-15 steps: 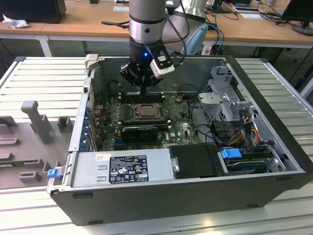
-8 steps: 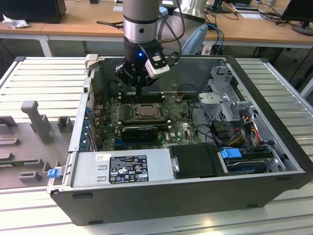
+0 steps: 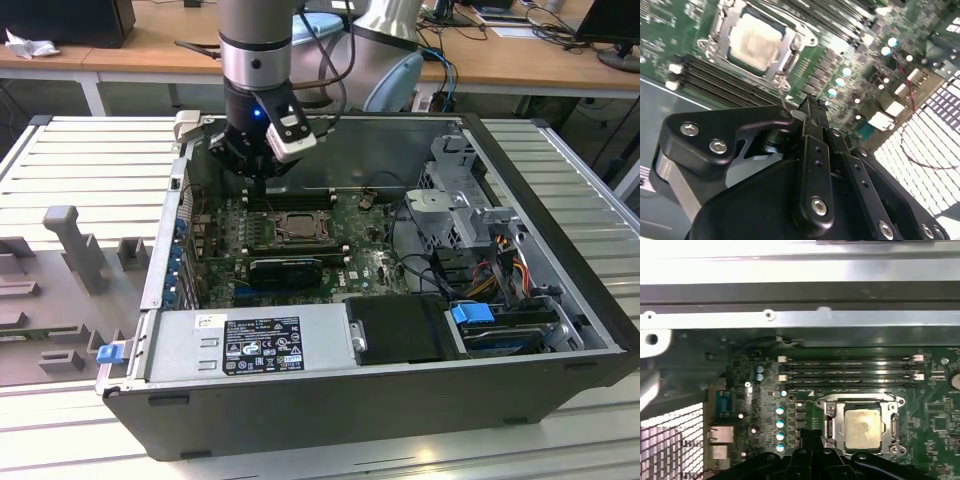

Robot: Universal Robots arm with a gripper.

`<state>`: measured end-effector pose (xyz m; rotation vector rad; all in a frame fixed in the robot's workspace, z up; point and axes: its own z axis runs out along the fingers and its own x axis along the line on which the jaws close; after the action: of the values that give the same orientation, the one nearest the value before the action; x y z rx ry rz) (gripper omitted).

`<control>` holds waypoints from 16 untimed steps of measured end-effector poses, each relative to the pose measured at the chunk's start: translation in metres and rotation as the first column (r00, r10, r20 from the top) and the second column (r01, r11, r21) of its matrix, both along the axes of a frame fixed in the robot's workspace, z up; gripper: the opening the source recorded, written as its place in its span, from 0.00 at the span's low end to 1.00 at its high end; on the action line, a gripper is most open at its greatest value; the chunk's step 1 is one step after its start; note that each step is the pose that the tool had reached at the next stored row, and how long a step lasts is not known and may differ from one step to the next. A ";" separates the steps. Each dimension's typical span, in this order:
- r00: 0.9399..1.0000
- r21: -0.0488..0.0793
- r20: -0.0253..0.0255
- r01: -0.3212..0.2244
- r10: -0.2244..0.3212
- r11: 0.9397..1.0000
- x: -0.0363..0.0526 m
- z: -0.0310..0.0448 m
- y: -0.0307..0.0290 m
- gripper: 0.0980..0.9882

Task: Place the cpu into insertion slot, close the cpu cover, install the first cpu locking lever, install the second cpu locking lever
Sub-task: 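Install the first cpu locking lever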

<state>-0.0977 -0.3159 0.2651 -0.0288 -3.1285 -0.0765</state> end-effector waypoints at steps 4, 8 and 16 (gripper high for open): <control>1.000 0.000 0.001 0.000 0.000 1.000 -0.0103 -0.0002 0.0026 0.01; 1.000 0.000 0.001 -0.001 0.001 1.000 -0.0130 -0.0041 0.0188 0.01; 1.000 -0.006 0.001 0.000 0.000 1.000 0.0207 -0.0096 0.0317 0.01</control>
<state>-0.0770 -0.2841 0.2556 -0.0281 -3.1298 -0.0671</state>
